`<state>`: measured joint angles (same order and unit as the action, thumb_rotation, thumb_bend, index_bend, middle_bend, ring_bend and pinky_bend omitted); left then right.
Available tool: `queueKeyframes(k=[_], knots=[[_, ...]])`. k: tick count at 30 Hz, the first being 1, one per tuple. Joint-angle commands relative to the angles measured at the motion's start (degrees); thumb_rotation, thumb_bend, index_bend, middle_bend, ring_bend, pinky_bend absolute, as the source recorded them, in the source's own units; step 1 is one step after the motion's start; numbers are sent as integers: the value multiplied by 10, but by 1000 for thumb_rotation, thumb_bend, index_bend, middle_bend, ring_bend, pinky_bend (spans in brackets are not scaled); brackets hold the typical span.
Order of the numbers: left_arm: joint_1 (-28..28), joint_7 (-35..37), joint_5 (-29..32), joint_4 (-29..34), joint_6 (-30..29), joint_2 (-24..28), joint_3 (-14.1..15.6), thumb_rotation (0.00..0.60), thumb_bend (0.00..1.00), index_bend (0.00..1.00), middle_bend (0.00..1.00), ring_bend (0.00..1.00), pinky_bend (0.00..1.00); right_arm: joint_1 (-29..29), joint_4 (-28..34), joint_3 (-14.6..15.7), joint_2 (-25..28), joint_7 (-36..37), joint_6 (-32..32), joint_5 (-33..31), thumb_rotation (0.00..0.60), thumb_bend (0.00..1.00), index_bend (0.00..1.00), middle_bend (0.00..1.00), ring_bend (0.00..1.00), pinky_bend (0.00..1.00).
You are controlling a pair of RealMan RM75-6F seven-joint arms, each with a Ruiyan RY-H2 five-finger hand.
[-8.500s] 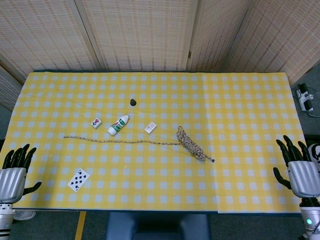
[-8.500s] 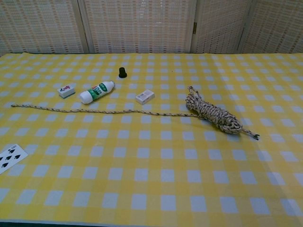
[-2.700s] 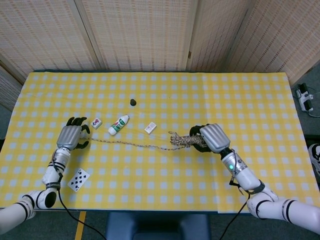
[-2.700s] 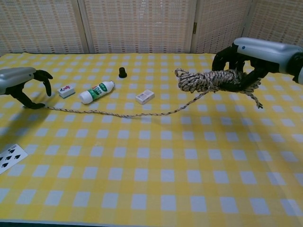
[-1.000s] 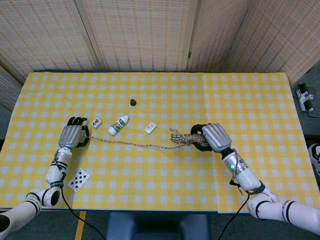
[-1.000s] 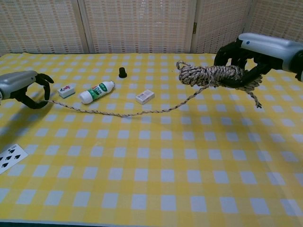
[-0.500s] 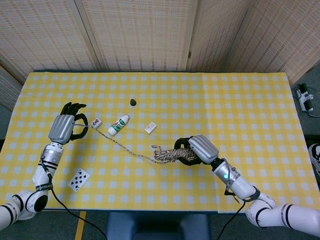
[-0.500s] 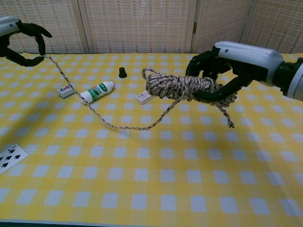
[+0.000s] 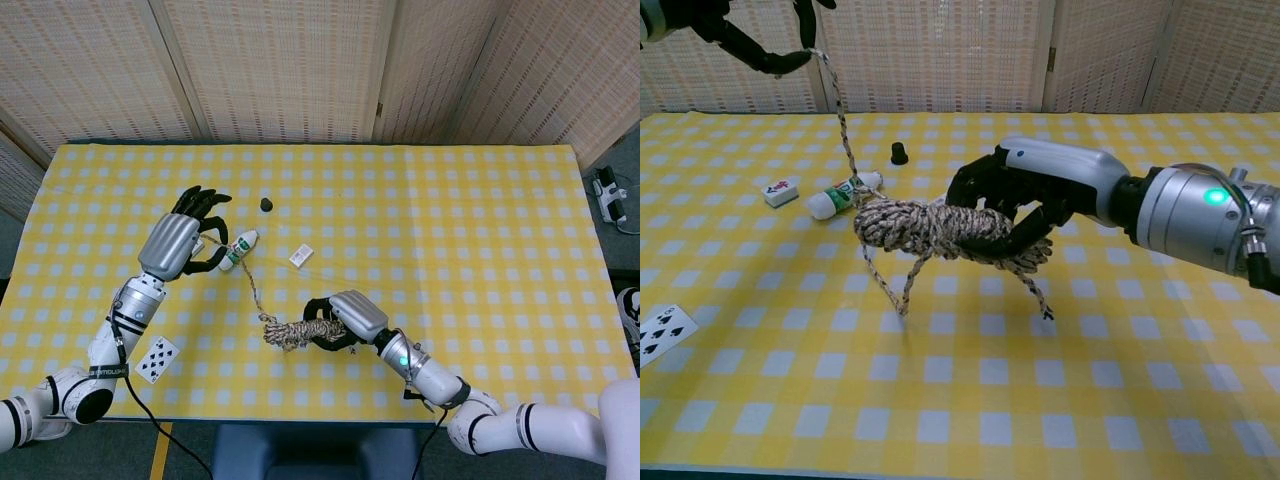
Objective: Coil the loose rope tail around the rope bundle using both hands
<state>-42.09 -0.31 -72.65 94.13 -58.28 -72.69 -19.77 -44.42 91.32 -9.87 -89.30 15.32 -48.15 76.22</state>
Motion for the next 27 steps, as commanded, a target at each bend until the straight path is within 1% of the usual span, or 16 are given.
queueKeyframes(k=[1,4,8,13,17,20,24,27], knots=[[-13,-8,6,37,8,5,-4,600,483,641,205,111,0,-6,-11,-20,-35,-15,-3,-39,600,722,644,527,593,530],[-19,-7,2,63,14,9,0,600,483,641,205,113,0,-10,-25,-33,-66,-18,-8,-64,600,732,654,534,601,537],[-19,4,-6,94,17,16,8,600,483,641,205,113,0,-10,-51,-50,-111,-21,-32,-82,600,738,655,534,599,538],[-8,25,-36,127,11,30,29,600,483,641,204,109,0,-5,-97,-87,-179,9,-83,-97,600,739,672,547,610,556],[4,51,-71,143,-1,35,50,600,483,640,181,100,0,-2,-144,-105,-229,38,-127,-81,600,739,679,553,618,563],[16,69,-95,143,-18,35,63,600,483,641,166,91,0,1,-173,-113,-255,68,-157,-62,600,739,679,553,623,563],[34,89,-119,136,-43,41,80,600,483,641,157,87,0,6,-199,-127,-270,107,-195,-37,600,740,683,554,626,563],[50,105,-130,125,-58,48,94,600,483,641,156,87,0,13,-206,-140,-267,142,-214,-26,600,741,688,558,636,570]])
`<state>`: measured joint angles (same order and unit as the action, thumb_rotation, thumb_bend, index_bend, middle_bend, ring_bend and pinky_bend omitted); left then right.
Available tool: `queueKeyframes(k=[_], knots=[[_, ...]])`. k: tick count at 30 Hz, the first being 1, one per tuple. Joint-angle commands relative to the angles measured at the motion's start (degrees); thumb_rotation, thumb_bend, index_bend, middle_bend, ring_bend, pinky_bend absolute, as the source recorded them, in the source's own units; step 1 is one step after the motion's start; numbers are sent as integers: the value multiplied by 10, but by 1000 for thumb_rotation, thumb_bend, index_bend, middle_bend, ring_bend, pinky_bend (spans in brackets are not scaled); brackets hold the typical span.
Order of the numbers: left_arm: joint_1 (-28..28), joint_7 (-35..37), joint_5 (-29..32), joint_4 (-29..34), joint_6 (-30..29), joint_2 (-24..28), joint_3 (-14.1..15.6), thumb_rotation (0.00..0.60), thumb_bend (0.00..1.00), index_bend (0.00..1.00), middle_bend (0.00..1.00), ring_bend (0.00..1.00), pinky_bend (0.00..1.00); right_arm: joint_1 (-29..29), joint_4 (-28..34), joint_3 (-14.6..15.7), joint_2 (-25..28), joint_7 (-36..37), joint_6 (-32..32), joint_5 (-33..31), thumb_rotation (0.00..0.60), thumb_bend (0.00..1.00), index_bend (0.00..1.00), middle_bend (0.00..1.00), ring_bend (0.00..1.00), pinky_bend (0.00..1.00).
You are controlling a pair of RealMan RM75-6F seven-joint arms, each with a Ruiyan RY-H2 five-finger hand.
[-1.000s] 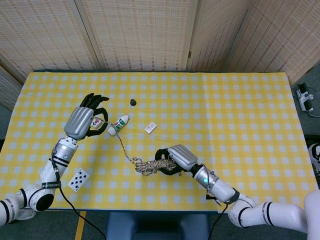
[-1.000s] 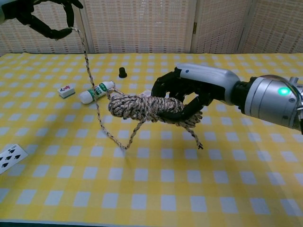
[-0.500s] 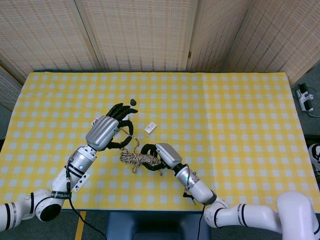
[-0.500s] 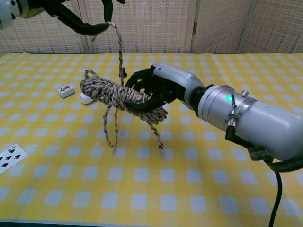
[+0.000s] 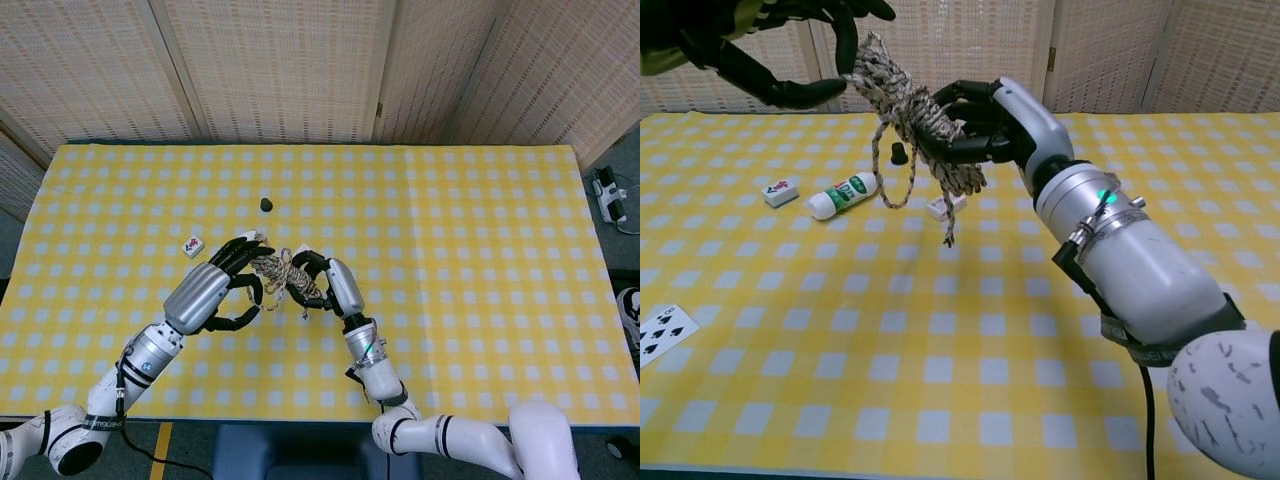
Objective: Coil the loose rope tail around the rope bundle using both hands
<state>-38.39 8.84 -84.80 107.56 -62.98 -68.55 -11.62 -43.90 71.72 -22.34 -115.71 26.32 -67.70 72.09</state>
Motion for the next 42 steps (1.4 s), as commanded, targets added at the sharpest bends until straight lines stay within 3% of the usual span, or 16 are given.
queueKeyframes(k=[1,9,18,28,42], knots=[[17,18,-10,-13,-12,9,17,600,483,641,156,87,0,9,-11,-19,0,42,-22,18,600,741,691,561,639,573],[38,68,-1,-72,-1,11,50,600,484,641,155,87,0,28,17,-43,38,105,-42,29,600,740,705,571,647,583],[41,99,38,-144,31,-13,56,600,484,645,155,87,0,44,50,-56,71,161,-45,28,600,741,718,587,662,598],[29,101,74,-193,65,-35,44,600,484,647,156,87,0,58,57,-13,100,236,-54,87,600,741,723,591,674,605],[12,62,123,-222,97,-43,20,600,484,647,155,87,0,82,112,47,163,270,-72,146,600,741,742,609,693,613]])
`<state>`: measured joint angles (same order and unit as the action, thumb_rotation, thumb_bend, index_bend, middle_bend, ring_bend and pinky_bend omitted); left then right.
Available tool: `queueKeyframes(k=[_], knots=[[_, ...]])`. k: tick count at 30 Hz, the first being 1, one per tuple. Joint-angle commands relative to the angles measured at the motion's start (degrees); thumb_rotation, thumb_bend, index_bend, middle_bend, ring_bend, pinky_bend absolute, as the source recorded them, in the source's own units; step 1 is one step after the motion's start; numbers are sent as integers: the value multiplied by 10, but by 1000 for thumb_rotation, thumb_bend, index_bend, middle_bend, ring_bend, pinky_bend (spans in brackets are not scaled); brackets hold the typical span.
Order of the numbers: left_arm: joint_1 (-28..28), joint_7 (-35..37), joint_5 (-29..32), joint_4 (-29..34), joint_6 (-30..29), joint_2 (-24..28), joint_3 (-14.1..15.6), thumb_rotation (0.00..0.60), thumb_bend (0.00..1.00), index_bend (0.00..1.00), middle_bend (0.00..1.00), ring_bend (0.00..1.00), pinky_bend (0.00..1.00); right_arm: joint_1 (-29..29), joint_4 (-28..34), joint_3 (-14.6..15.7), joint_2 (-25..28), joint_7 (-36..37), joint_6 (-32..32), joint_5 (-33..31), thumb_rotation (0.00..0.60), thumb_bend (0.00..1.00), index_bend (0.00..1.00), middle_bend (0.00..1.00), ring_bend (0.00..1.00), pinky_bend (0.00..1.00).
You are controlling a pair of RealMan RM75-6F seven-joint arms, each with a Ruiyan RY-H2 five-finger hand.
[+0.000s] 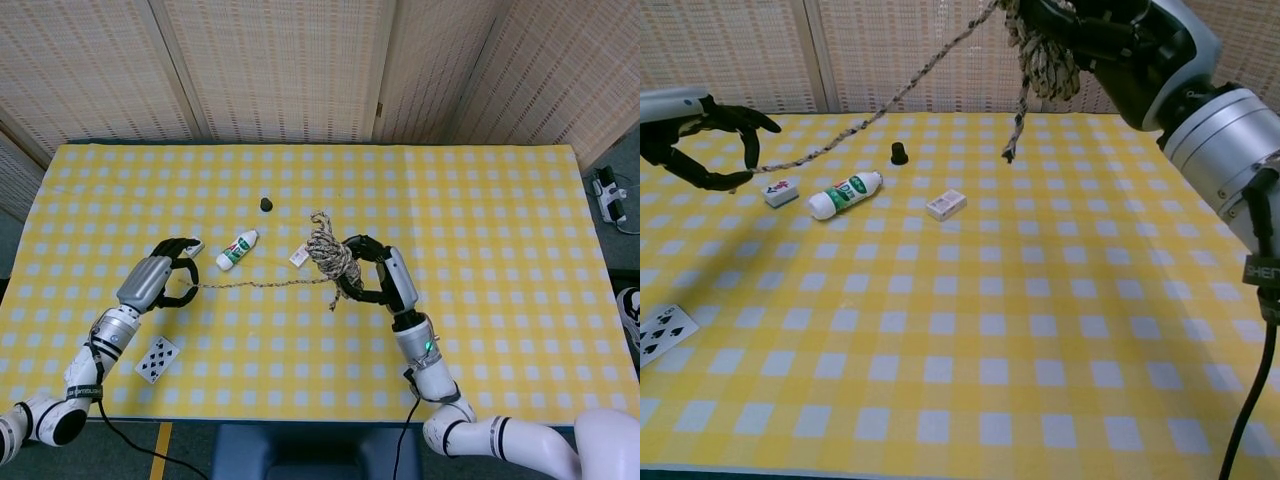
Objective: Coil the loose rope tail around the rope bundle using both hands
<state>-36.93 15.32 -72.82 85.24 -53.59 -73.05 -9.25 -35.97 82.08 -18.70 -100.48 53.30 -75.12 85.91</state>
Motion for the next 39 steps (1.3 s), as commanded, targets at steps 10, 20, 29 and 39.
queueKeyframes(k=[10,20,29,39], knots=[[-26,-61,-17,29,-11,18,-24,600,484,647,156,86,0,-17,56,59,67,-84,80,20,600,740,751,615,697,613],[-61,-149,-14,72,-26,13,-52,600,485,642,156,85,0,-45,119,83,89,-172,177,-26,600,741,757,620,703,622],[-94,-199,-20,113,-33,-9,-68,600,484,642,156,85,0,-66,137,71,69,-244,243,-122,600,740,759,622,707,625],[-110,-219,-39,162,-43,-18,-68,600,484,641,156,78,0,-89,131,36,27,-297,284,-251,600,740,759,622,705,626]])
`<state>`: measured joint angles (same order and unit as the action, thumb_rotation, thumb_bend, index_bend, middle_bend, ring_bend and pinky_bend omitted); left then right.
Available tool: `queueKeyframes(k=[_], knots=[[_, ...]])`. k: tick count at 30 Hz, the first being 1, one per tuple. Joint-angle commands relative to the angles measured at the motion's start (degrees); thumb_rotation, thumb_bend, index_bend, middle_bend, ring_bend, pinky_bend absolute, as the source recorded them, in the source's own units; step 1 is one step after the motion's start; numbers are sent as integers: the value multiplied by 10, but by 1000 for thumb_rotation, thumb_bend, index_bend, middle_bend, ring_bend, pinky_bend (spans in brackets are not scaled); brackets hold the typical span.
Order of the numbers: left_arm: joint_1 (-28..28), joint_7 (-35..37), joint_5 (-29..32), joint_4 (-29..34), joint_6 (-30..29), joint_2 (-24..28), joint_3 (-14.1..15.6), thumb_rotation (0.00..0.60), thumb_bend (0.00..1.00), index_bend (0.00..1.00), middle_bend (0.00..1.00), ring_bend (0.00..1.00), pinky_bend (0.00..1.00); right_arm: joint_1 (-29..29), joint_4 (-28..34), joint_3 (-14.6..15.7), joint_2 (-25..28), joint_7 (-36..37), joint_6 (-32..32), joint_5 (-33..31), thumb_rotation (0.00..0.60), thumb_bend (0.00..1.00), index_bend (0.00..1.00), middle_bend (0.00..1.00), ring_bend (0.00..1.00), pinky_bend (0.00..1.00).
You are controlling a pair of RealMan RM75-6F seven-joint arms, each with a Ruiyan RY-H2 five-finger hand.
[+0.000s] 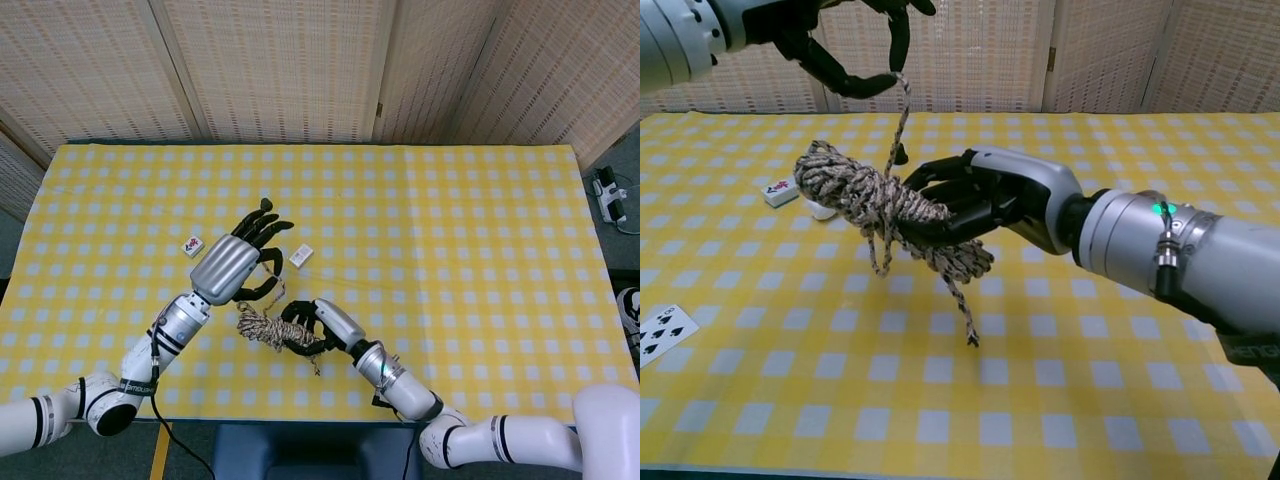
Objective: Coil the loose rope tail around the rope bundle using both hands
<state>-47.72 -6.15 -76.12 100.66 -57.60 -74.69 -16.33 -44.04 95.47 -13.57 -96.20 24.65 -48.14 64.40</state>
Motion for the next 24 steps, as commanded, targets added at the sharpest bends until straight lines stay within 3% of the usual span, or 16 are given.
queueKeyframes(k=[1,6,11,20,24], knots=[[-2,-6,-10,13,-5,-2,6,600,484,641,156,74,0,-9,-6,-21,-23,-12,13,-49,600,740,759,622,704,626],[9,-4,-39,34,-25,-2,23,600,484,641,156,60,0,-2,-20,-45,-58,-14,-15,-96,600,741,759,622,705,631],[27,10,-70,46,-47,3,45,600,484,641,150,54,0,21,-37,-72,-97,12,-69,-100,600,741,760,623,709,632],[74,61,-107,35,-96,22,81,600,484,642,147,54,0,72,-63,-114,-134,147,-152,-11,600,743,777,637,720,641],[93,89,-104,22,-112,30,86,600,485,642,147,52,0,90,-69,-114,-127,223,-171,49,600,745,784,642,724,643]])
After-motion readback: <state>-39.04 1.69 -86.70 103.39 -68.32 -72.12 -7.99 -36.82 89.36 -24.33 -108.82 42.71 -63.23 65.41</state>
